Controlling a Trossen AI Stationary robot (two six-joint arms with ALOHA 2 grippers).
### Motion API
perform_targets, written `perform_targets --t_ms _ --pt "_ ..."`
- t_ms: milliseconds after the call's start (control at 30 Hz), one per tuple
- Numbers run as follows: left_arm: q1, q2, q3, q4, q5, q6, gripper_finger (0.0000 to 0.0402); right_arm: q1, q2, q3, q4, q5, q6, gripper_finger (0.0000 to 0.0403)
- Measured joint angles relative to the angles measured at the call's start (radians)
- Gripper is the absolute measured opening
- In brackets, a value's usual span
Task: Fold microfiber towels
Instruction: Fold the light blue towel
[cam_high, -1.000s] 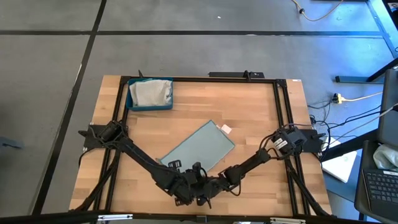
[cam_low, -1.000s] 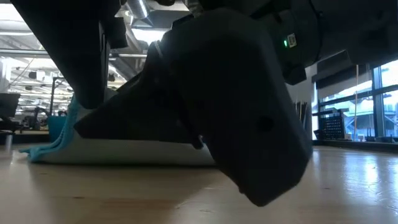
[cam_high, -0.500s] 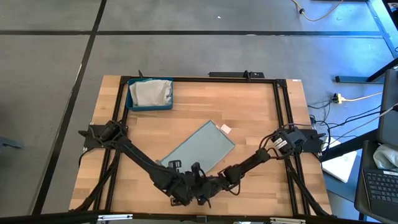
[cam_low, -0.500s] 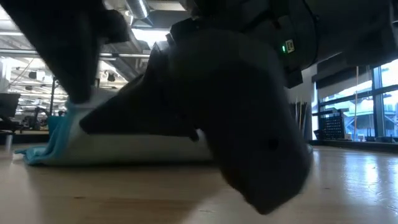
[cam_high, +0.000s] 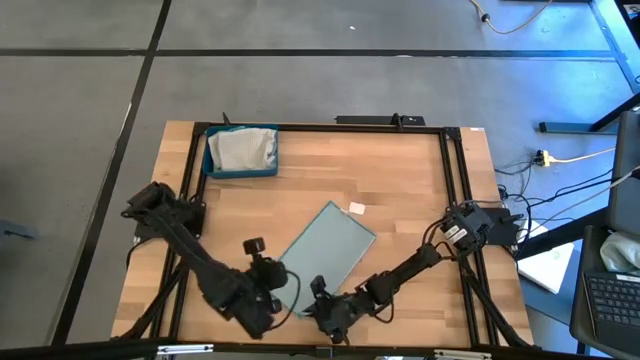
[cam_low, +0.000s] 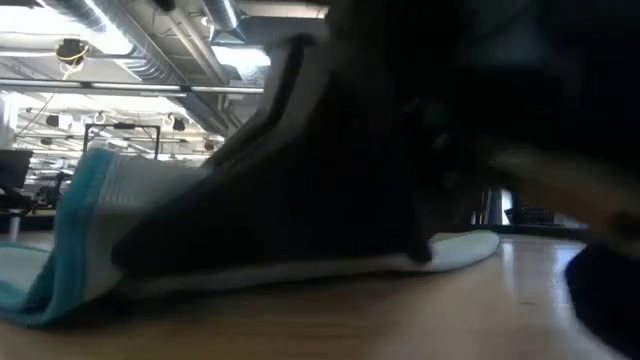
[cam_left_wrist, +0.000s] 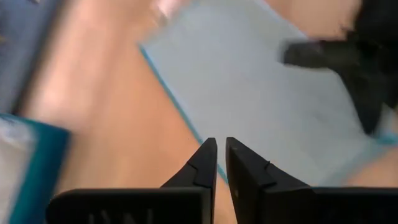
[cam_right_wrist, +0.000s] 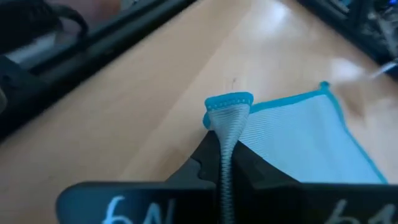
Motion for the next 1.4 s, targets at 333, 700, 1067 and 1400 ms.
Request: perform_targets --t_ms 333,700,1067,1400 --pt "-0.136 0.003 -0.043 -0.046 -0.459 -0.184 0.0011 0.015 -0.141 0.000 -0.156 0.434 0.080 0.0011" --pt "-0.154 0.002 -0.159 -0.044 -0.463 -0.335 0.0007 0.015 -0.203 0.000 -0.792 0.621 0.568 0.0013" --pt "-0.075 0.002 -0.345 0.254 -0.549 -0.212 0.0032 0.051 -0.254 0.000 -0.963 0.664 0.596 0.0014" --pt "0.166 0.000 -0.376 0.885 -0.188 0.565 0.0138 0.101 -0.356 0.002 -0.933 0.555 0.583 0.0014"
